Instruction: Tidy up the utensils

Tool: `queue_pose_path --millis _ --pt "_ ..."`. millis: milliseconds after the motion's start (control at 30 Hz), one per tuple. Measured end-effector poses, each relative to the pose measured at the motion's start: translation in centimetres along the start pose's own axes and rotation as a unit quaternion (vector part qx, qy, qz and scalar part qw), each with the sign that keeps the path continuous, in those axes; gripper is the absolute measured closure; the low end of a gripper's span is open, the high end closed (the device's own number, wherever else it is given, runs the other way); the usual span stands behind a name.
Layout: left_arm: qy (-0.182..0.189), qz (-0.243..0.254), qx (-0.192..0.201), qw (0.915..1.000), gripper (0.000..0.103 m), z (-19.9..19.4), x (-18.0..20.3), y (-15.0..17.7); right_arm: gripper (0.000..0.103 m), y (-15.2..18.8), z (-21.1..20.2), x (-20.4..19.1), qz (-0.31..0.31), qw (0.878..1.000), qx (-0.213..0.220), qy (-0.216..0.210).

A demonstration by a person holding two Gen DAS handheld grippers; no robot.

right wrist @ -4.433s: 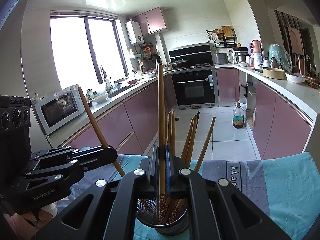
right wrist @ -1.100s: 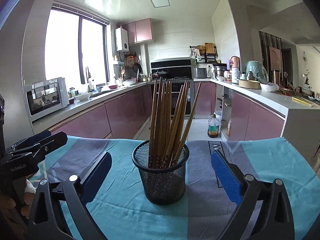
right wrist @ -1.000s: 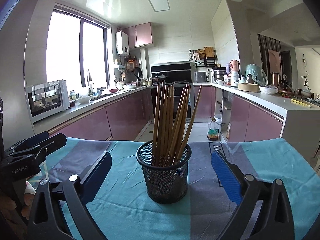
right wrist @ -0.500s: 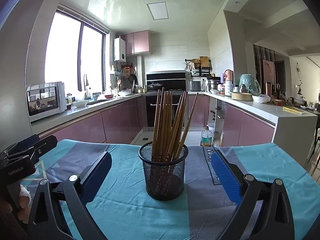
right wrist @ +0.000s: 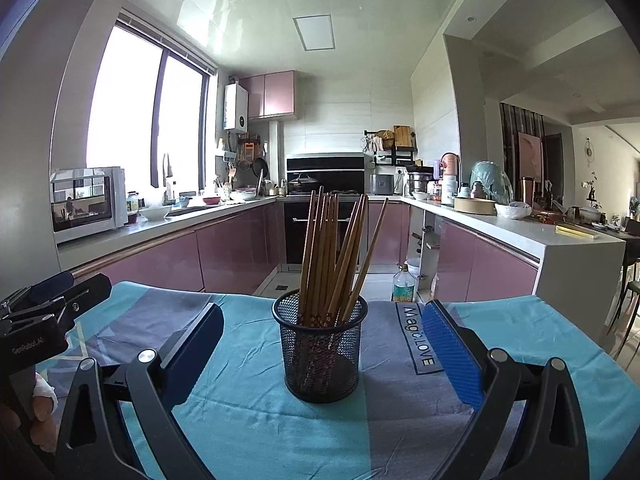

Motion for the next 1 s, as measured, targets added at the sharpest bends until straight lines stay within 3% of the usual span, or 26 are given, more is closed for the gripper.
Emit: queue_pose_path --millis 1000 --pt "0.006 -0.001 -0.001 1.0 0.006 -0.14 0.53 0.73 0.007 -0.02 -0.33 0.16 -0.006 1.0 0.012 0.017"
Point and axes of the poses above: each gripper's, at about its wrist camera, not at the fingertips, and z roughly the way its jaws point, x to its right, y to its underside, the point moved 2 cm from there along z, roughly the way its jaws point, and after that the axes turned 13 degrees about x, right-handed, at the moved point
